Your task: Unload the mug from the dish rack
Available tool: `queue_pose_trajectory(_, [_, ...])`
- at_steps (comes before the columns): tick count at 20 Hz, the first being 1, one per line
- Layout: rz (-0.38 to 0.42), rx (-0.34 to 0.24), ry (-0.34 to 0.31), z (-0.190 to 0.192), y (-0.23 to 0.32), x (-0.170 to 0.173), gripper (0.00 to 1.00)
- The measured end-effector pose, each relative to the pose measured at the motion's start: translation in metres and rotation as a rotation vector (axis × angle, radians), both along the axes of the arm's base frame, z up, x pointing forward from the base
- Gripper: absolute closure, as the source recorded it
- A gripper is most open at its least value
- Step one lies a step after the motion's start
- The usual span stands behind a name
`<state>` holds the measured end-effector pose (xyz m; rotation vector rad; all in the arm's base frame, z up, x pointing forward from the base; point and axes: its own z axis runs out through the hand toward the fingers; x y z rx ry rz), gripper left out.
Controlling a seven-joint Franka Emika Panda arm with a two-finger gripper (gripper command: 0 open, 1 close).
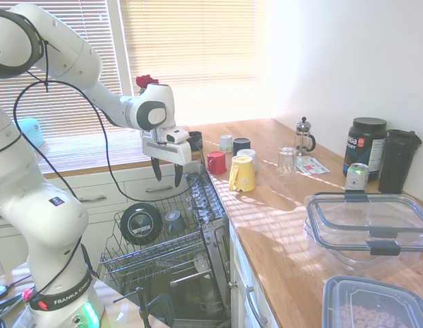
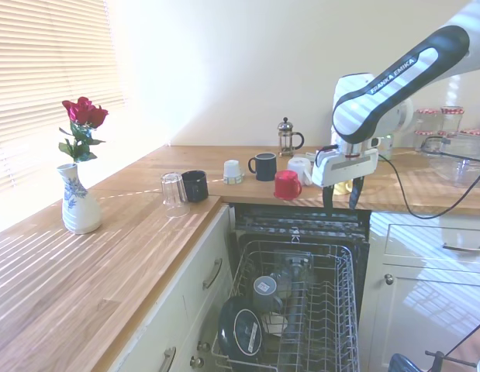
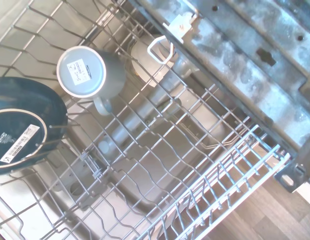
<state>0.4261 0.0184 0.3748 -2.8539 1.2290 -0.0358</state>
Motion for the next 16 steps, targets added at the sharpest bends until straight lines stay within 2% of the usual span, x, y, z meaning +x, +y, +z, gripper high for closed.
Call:
queue_pose_trajectory(4, [0.029,-0.017,0.010,-0.005,0.009,0.000,0.00])
queue_pose_trajectory(7, [0.083,-0.050,0.012,-0.023,0.050,-0.001,0.00])
queue_pose_trajectory(11, [0.161,-0.121,0.029,-0.073,0.126,-0.015,0.00])
queue_pose_trajectory(16, [0.220,-0.154,0.036,-0.147,0.175,-0.010,0.00])
